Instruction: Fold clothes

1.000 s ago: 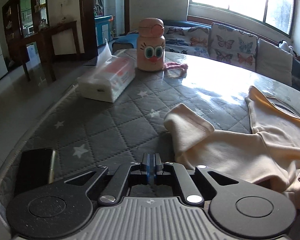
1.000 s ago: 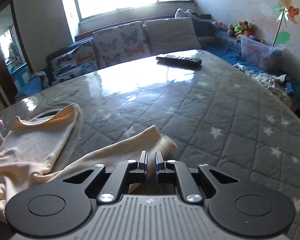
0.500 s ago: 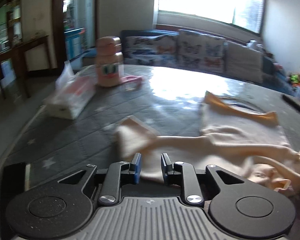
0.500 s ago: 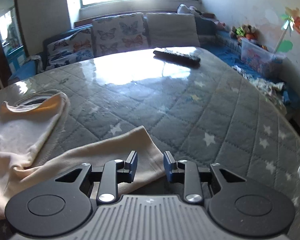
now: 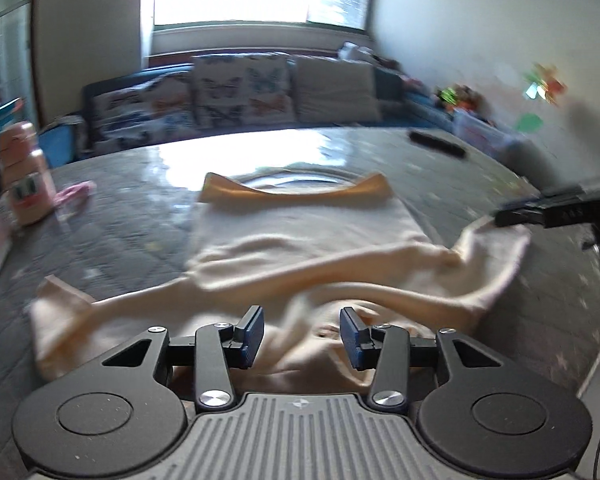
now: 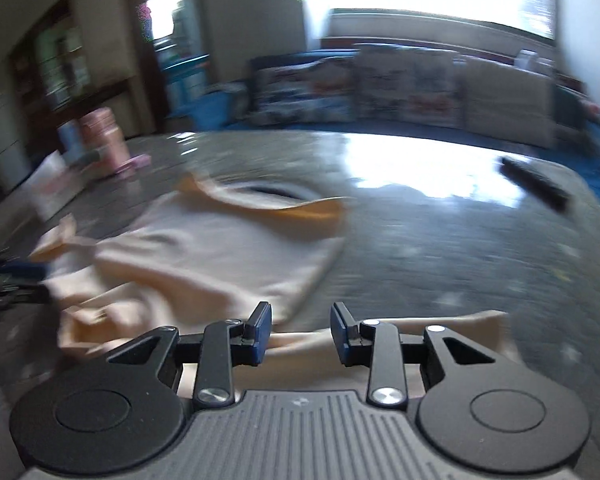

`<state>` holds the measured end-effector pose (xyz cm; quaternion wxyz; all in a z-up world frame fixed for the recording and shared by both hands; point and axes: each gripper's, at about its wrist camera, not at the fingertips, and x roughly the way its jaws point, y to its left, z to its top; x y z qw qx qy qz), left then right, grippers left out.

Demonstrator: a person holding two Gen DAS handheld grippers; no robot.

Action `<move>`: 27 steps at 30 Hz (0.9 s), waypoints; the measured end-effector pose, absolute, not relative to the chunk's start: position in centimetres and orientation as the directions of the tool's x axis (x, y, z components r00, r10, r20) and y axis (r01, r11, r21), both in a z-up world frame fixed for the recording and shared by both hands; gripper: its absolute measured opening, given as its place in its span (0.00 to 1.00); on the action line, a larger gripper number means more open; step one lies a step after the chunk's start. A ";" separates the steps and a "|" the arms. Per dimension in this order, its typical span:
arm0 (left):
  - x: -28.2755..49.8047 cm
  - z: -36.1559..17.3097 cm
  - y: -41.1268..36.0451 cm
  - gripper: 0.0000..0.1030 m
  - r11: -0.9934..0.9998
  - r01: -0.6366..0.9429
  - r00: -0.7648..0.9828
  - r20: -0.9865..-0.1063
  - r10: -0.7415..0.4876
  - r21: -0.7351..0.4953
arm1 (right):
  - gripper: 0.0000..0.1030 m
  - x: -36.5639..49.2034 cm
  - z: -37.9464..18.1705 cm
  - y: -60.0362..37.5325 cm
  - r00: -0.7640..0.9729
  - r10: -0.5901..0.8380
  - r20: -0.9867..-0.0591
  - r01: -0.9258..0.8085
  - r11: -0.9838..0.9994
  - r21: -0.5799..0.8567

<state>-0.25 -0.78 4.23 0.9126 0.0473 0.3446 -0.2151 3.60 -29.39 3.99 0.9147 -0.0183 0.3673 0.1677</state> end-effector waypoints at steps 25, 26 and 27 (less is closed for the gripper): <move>-2.3 3.0 -0.4 0.05 0.866 0.499 0.666 -0.634 -0.394 -0.014 | 0.04 1.5 0.4 -15.8 0.479 0.438 -0.761 -0.644 0.764 0.035; -2.7 3.1 -0.2 0.05 0.863 0.504 0.663 -0.633 -0.398 -0.015 | 0.03 1.2 0.6 -16.0 0.479 0.442 -0.758 -0.647 0.761 0.035; -3.1 3.2 0.0 0.05 0.859 0.511 0.659 -0.636 -0.403 -0.015 | 0.03 0.6 1.1 -16.4 0.476 0.454 -0.753 -0.656 0.753 0.039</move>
